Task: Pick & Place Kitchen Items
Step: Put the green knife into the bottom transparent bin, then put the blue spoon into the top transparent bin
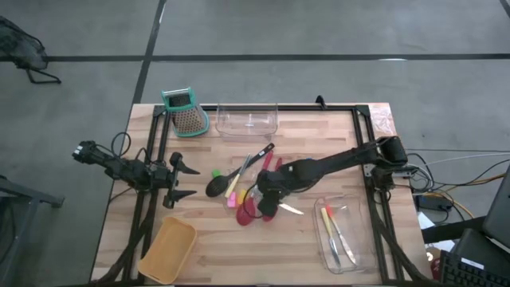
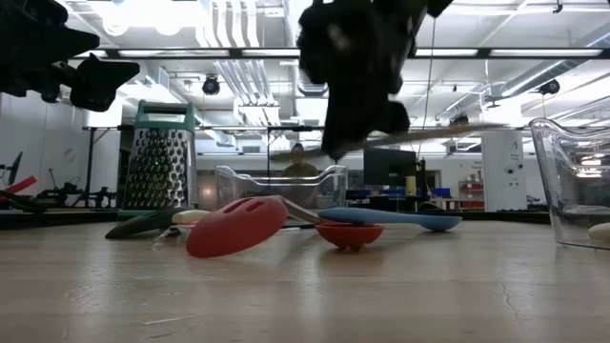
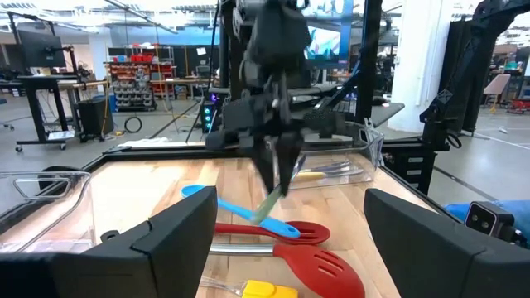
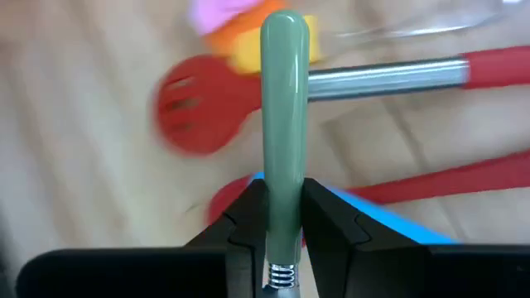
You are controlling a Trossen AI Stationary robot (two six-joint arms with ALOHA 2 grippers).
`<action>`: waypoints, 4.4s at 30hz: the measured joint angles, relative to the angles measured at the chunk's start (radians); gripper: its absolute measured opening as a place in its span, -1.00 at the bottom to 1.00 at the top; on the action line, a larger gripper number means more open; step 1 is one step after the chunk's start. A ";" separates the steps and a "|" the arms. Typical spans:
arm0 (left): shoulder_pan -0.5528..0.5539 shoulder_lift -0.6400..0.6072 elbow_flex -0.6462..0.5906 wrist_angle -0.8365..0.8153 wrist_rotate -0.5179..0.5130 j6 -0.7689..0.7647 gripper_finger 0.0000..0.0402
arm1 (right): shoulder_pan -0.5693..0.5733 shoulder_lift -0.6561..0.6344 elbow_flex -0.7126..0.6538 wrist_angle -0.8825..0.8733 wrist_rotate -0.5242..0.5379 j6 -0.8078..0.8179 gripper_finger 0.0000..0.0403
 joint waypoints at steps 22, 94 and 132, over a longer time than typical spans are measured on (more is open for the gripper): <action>0.000 0.000 0.000 0.000 0.000 0.000 0.55 | 0.017 -0.127 -0.001 0.008 -0.559 -0.074 -0.71; 0.000 0.000 0.000 0.000 0.000 0.000 0.55 | 0.752 -0.289 -0.323 -0.563 0.459 1.071 -0.67; 0.000 0.000 0.000 0.000 0.000 0.000 0.55 | 0.556 -0.300 -0.113 -0.492 0.697 0.567 -0.71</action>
